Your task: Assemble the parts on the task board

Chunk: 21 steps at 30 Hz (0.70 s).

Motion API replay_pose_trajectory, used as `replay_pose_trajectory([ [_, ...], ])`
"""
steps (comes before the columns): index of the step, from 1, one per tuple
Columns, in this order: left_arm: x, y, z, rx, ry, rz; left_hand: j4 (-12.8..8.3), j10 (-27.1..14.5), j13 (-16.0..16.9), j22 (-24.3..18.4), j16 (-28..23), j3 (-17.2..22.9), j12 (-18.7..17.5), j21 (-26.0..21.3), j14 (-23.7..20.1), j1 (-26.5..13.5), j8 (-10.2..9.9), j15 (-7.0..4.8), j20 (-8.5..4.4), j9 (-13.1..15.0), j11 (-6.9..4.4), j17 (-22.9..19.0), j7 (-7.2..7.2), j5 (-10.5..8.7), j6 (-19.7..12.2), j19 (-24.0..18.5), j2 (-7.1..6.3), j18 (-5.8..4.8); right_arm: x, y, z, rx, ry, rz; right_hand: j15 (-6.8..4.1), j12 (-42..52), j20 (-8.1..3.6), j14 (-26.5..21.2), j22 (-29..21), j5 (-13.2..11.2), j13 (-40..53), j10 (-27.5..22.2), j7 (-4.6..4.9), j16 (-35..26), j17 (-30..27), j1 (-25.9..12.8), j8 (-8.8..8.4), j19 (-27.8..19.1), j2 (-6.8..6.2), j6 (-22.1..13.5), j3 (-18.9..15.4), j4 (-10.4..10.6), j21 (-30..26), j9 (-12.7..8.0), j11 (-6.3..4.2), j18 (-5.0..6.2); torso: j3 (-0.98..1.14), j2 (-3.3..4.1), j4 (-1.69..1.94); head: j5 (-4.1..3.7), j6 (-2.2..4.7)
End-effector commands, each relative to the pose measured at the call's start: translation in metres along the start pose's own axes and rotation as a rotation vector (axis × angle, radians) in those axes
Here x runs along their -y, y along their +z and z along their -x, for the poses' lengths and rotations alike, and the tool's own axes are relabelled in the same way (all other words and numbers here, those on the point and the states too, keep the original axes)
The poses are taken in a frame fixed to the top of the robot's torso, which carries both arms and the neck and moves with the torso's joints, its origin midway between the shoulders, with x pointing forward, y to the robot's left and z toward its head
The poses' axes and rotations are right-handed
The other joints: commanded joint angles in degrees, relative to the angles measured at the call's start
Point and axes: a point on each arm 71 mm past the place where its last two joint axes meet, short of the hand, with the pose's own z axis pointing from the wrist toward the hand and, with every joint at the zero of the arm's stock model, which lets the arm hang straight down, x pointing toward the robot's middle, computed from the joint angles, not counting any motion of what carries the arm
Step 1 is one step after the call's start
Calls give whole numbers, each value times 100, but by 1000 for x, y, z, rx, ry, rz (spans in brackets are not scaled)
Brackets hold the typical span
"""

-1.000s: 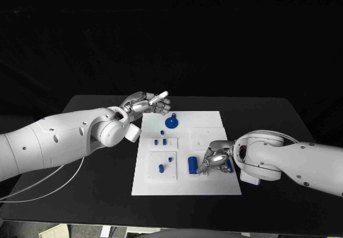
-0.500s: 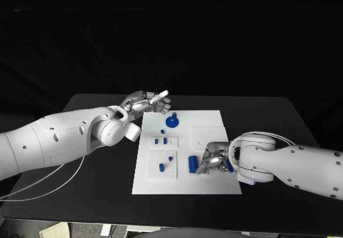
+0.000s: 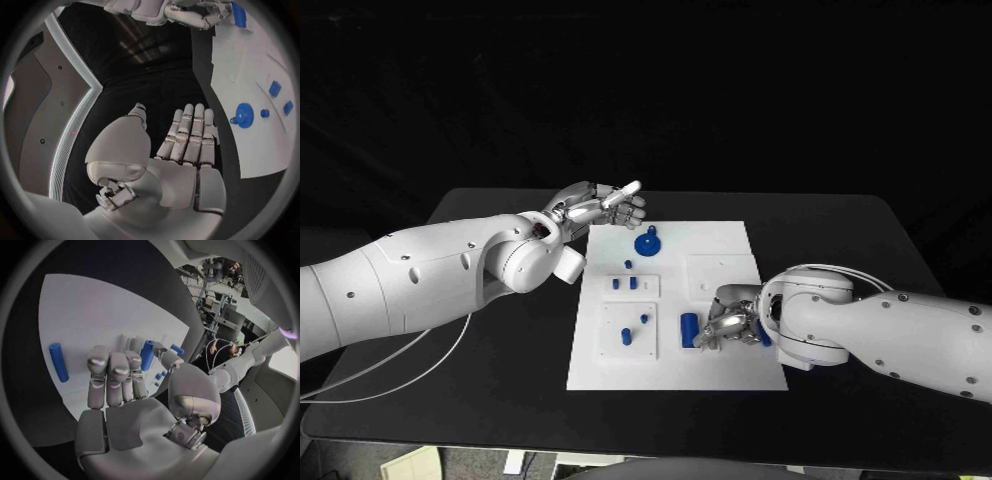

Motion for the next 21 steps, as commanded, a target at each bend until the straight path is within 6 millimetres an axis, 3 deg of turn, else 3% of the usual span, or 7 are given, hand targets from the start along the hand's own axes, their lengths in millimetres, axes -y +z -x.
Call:
replay_pose_trajectory([
  [1, 1, 0, -2, -13, -10, -12, -9, 45, 1, 9, 39, -36, -15, -39, 35, 62, 26, 9, 14, -8, 3, -6, 71, 19, 46, 35, -15, 117, 1, 2, -4, -21, -24, -8, -46, -4, 19, -6, 13, -29, 10, 50, -14, -17, -4, -71, -18, 10, 36, 21, 50, 94, -28, -11, -10, 391, 1, -3, -1, 2, -4],
  [4, 2, 0, -2, -14, -10, -12, -9, 45, 1, 9, 39, -38, -16, -40, 35, 63, 26, 9, 14, -9, 3, -7, 71, 19, 46, 36, -14, 117, 2, 1, -5, -37, -16, -6, -47, -5, 19, -5, 19, -29, 17, 55, -16, -14, -3, -123, -21, 9, 42, 27, 107, 174, -22, -8, -12, 391, 0, -3, -3, 1, -1],
  [6, 1, 0, -2, -14, -10, -11, -9, 46, 1, 9, 39, -39, -16, -40, 35, 64, 26, 9, 14, -9, 2, -7, 71, 19, 46, 37, -14, 117, 3, 0, -5, -40, -13, -3, -48, -4, 13, -6, 27, -30, 23, 56, -18, -12, -2, -92, -23, 7, -23, 27, 139, 134, -13, -5, -13, 391, -1, -2, -2, 1, 0],
  [13, 1, 0, 1, -6, -7, -10, -9, 46, 0, 10, 39, -42, -16, -41, 36, 67, 26, 9, 14, -10, 2, -7, 71, 19, 46, 39, -13, 117, 13, -10, -7, -42, 73, 27, -37, -22, 4, -2, 40, -7, 37, 37, 5, -14, -7, 71, -62, 8, -371, -31, 128, -174, 6, -6, 7, 391, -1, -4, -1, -5, 16],
  [16, 1, 0, 2, -2, -6, -10, -10, 47, 0, 11, 39, -44, -16, -42, 36, 70, 26, 9, 13, -11, 2, -8, 71, 19, 47, 40, -14, 117, 19, -19, 4, -5, 89, 39, -6, -21, 7, 2, 34, 65, 54, -7, 46, -21, -12, 118, -107, 9, -466, -139, 18, -314, -2, 7, 47, 391, 3, -5, -1, -6, 32],
  [21, 1, 0, 3, -1, -6, -10, -12, 50, 0, 14, 40, -50, -17, -46, 38, 88, 26, 7, 11, -14, 1, -9, 70, 20, 49, 44, -14, 117, 35, -33, 31, 75, 117, 28, 30, -5, 6, 6, 22, 29, 70, -19, 91, -29, -16, 138, -170, 13, -521, -283, -57, -353, -18, 14, 89, 391, -1, -8, -5, -35, 67],
])
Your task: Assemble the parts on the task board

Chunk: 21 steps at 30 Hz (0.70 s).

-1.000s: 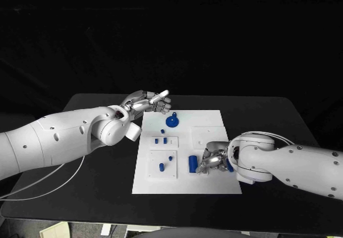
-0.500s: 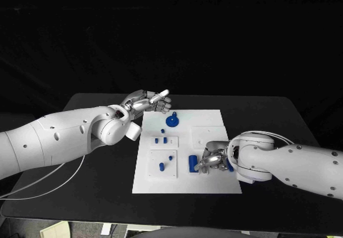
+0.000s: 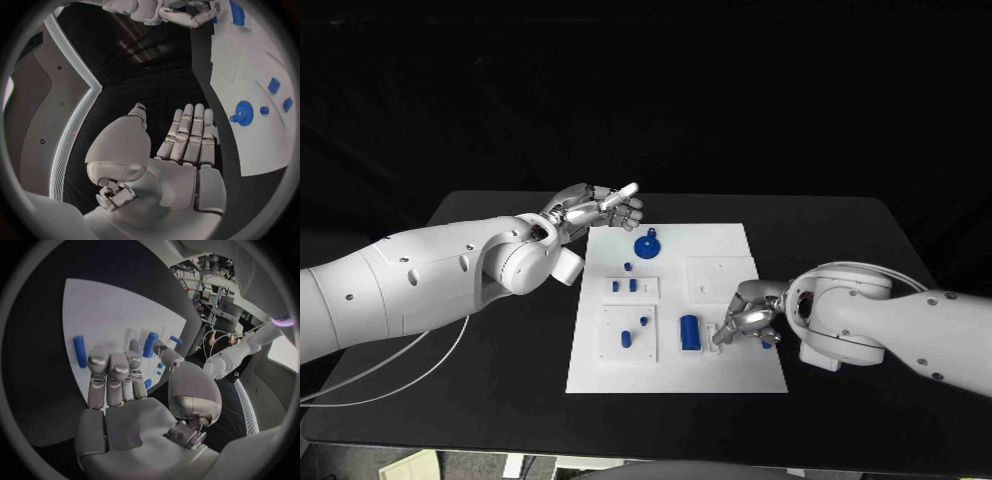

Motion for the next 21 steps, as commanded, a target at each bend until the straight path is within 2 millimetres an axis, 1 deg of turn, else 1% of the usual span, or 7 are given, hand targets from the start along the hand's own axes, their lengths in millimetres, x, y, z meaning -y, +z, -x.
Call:
replay_pose_trajectory([
  [1, 2, 1, -2, -12, -9, -13, 3, 52, 0, 10, 41, -36, -17, -25, 40, 71, 27, 7, 10, -10, 1, -9, 80, 20, 28, 46, 8, 56, 8, -5, 12, 37, 35, 20, 21, -4, -4, 15, 21, -21, 6, -6, 26, -31, -9, 5, -22, 24, -68, -48, -25, -16, -18, 9, 36, 350, -2, 0, -6, -20, 36],
  [3, 2, 1, -2, -15, -10, -13, 3, 55, 0, 12, 43, -39, -17, -27, 45, 81, 27, 6, 9, -11, -1, -9, 79, 20, 30, 50, 10, 56, 18, -8, 21, 60, 38, -1, 32, 4, -8, 18, 17, -33, 11, -5, 41, -33, -9, 55, -42, 29, -50, -101, -28, -37, -22, 18, 49, 350, -2, 1, -6, -24, 51],
  [4, 2, 1, -2, -15, -10, -13, 3, 55, 0, 12, 44, -39, -17, -27, 45, 82, 27, 5, 9, -11, -1, -9, 79, 20, 30, 50, 10, 56, 19, -8, 22, 63, 39, -3, 33, 5, -9, 19, 16, -33, 11, -5, 42, -33, -9, 59, -43, 29, -48, -104, -29, -39, -23, 19, 51, 350, -1, 1, -6, -28, 54],
  [8, 2, 1, -2, -15, -10, -13, 3, 63, 1, 16, 49, -45, -15, -30, 54, 103, 28, 2, 7, -14, -3, -9, 79, 20, 34, 58, 13, 56, 39, -13, 32, 97, 45, -48, 44, 16, -13, 24, 14, -41, 17, 2, 49, -32, -7, 156, -32, 37, -26, -112, -30, -82, -25, 53, 61, 350, -1, 2, -6, -84, 88],
  [13, 1, 0, -2, -14, -10, -13, 5, 72, 1, 21, 55, -53, -13, -33, 65, 119, 31, -1, 4, -17, -6, -9, 77, 20, 41, 69, 17, 57, 49, -20, 31, 91, 32, -79, 42, 36, -11, 32, 15, -45, 24, 21, 43, -26, -3, 221, -7, 48, 12, -86, -40, -108, -22, 89, 55, 350, 9, 6, -8, -182, 109],
  [17, 2, 0, -2, -15, -10, -13, 5, 80, 2, 24, 59, -59, -12, -34, 73, 129, 33, -3, 2, -19, -8, -9, 75, 20, 46, 76, 18, 56, 59, -25, 31, 120, -43, -133, 31, 66, -5, 36, 17, -62, 36, 52, 22, -19, 2, 237, 40, 55, 18, -12, -57, -98, -18, 130, 36, 350, 4, 5, -16, -259, 120],
  [21, 2, 1, -4, -18, -11, -13, 5, 84, 2, 26, 62, -64, -11, -36, 78, 137, 35, -5, 1, -20, -10, -8, 74, 20, 50, 80, 19, 56, 66, -25, 28, 113, -49, -172, 7, 156, -2, 39, 19, -67, 93, 127, -8, -11, 7, 262, 81, 64, -14, 60, -49, -72, -12, 168, 8, 350, 3, 2, -11, -309, 126],
])
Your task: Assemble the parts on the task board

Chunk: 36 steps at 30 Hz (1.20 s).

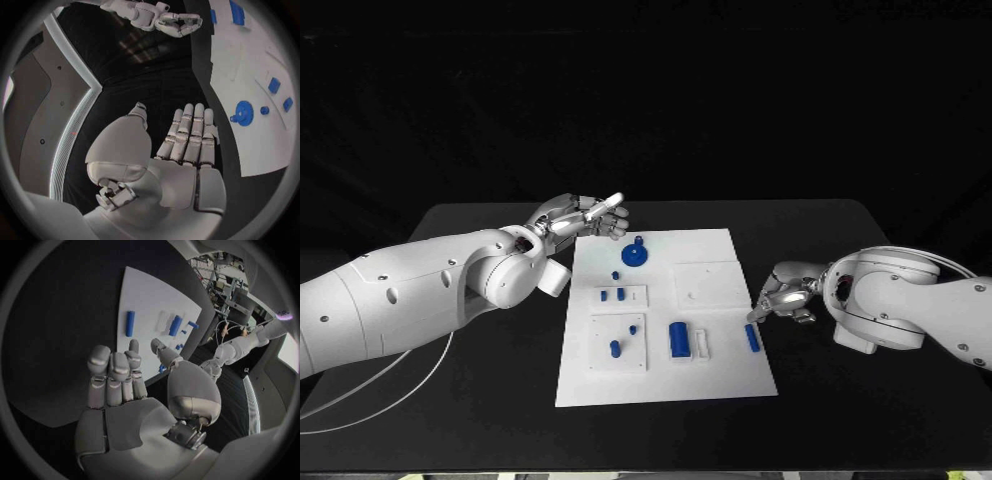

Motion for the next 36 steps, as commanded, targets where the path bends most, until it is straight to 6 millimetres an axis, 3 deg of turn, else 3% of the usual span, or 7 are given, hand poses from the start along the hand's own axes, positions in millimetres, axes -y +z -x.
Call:
replay_pose_trajectory([
  [1, 2, 1, -3, -17, -11, -13, 5, 44, 2, 11, 41, -33, -11, -36, 37, 69, 35, -6, 1, -9, -11, -4, 74, 20, 51, 40, -3, 69, 5, 1, -2, 7, -75, -54, -21, 113, 19, 19, 19, -22, 70, 118, -15, -11, 8, 55, 35, 42, -19, 92, 3, 15, -11, 23, -22, 339, -1, -4, 1, -61, 7],
  [7, 2, 1, -5, -21, -12, -13, 6, 47, 2, 12, 42, -36, -11, -37, 40, 74, 36, -7, 0, -10, -11, -4, 73, 20, 53, 43, -1, 69, 5, 6, -9, 15, -118, -79, -53, 412, 25, 19, 23, -24, 284, 335, -57, 1, 15, 35, 94, 51, -50, 191, 1, 85, -3, 87, -62, 339, 3, 3, 11, -106, 28],
  [14, 2, 1, -6, -25, -13, -14, 7, 50, 2, 14, 44, -39, -11, -39, 42, 78, 36, -8, -1, -11, -12, -5, 73, 20, 55, 47, 1, 68, 4, 17, -24, -1, -142, -89, -64, 426, 27, 18, 24, -27, 296, 341, -68, 7, 19, -6, 102, 56, -90, 202, -1, 149, 0, 112, -73, 339, -6, 6, 16, -133, 18],
  [20, 2, 1, -5, -24, -13, -13, 7, 51, 2, 16, 45, -43, -11, -40, 43, 80, 37, -9, -2, -12, -13, -5, 72, 20, 56, 50, 2, 68, -3, 22, -31, -12, -155, -77, -67, 417, 26, 17, 24, -28, 291, 332, -70, 9, 19, -16, 99, 56, -103, 197, 8, 179, 0, 121, -76, 339, 1, 5, 16, -117, -6],
  [32, 2, 1, -5, -27, -14, -12, 8, 53, 1, 18, 45, -48, -12, -43, 43, 81, 36, -9, -2, -14, -13, -6, 72, 20, 57, 52, 2, 66, -13, 27, -39, -5, -209, -58, -70, 409, 23, 15, 24, -27, 287, 323, -71, 9, 19, -4, 98, 55, -97, 194, 24, 190, -1, 128, -77, 339, -7, 2, 14, -98, -17],
  [36, 2, 1, -5, -26, -14, -12, 9, 53, 1, 18, 44, -50, -13, -44, 43, 81, 36, -9, -2, -15, -13, -7, 72, 20, 57, 53, 1, 66, -16, 30, -42, 14, -287, -55, -76, 395, 8, 13, 26, -30, 280, 309, -76, 10, 19, 163, 97, 53, -76, 193, 145, 134, 0, 146, -82, 339, -2, 3, 17, -90, -25],
])
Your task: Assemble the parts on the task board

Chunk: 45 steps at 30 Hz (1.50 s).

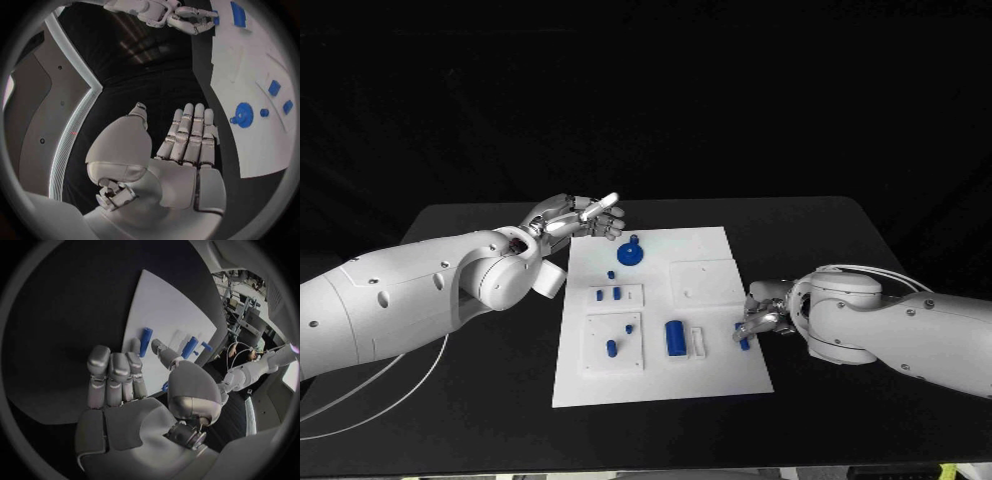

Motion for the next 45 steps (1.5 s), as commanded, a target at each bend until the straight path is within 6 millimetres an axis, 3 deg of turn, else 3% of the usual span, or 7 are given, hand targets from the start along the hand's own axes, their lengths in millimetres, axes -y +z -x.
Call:
replay_pose_trajectory([
  [1, 1, 0, -2, -15, -11, -11, -4, 33, 1, 9, 22, -38, -13, -21, 44, 58, 36, -8, -3, -6, 8, -8, 72, 20, 57, 54, -22, 113, -2, 3, -3, 35, -143, -10, -46, -6, -14, 0, 27, -28, -10, 17, -3, 11, 6, 159, -32, 14, 5, 15, 121, -36, -1, -5, -32, 337, 4, 1, 1, 9, -10],
  [17, 2, 0, -2, -16, -11, -12, -2, 34, 0, 11, 21, -48, -16, -27, 43, 51, 34, -8, -3, -11, 8, -10, 73, 20, 56, 58, -17, 110, -20, 5, -10, 57, -229, 33, -1, -185, 13, -5, 27, -29, -131, -126, 52, -7, -13, 368, -123, 1, -178, -115, 344, -47, -4, 20, 21, 337, 4, -1, -3, 23, -25],
  [24, 1, 0, -2, -15, -11, -12, -2, 34, -1, 13, 21, -50, -17, -30, 43, 50, 33, -8, -4, -13, 8, -11, 74, 20, 56, 59, -14, 110, -20, 6, -11, 45, -188, 33, 91, -212, 56, 2, 40, 190, -157, -165, 154, -26, -27, 594, -313, -25, 41, -301, 547, -247, -1, -113, 120, 337, 0, -2, 0, 32, -38],
  [26, 1, 0, -2, -15, -11, -12, -2, 34, -1, 13, 21, -51, -17, -30, 43, 50, 33, -8, -4, -13, 8, -11, 74, 20, 55, 60, -14, 109, -18, 6, -12, 26, -132, 35, 103, -212, 77, 6, 43, 416, -162, -168, 163, -28, -29, 576, -339, -26, 102, -293, 587, -274, 4, -151, 133, 337, -2, -2, 2, 34, -40],
  [33, 1, -1, -1, -14, -11, -12, -2, 35, -1, 14, 21, -54, -17, -32, 44, 48, 32, -8, -4, -15, 8, -11, 74, 20, 54, 61, -12, 109, -20, 4, -18, -55, 49, 62, 115, -255, 116, 8, 44, 421, -211, -193, 173, -42, -38, 399, -381, -28, 264, -263, 657, -136, 4, -232, 141, 337, 4, -1, 0, 66, -45],
  [41, 1, -1, -1, -14, -10, -12, -2, 35, -2, 15, 22, -56, -18, -35, 44, 48, 31, -9, -5, -17, 8, -12, 74, 20, 54, 62, -9, 108, -25, 0, -13, -50, 151, 88, 111, -250, 122, 9, 43, 385, -218, -188, 169, -47, -41, 293, -390, -28, 292, -228, 663, -40, 3, -277, 137, 337, 5, 0, -1, 87, -58],
  [45, 1, -1, -1, -15, -11, -12, -2, 36, -2, 15, 22, -56, -18, -35, 44, 48, 31, -9, -5, -17, 8, -12, 74, 20, 54, 63, -9, 108, -29, -4, -9, -43, 191, 104, 105, -246, 122, 10, 43, 350, -220, -184, 159, -48, -41, 209, -382, -24, 234, -188, 631, 22, 5, -294, 130, 337, 0, -1, -4, 81, -62],
])
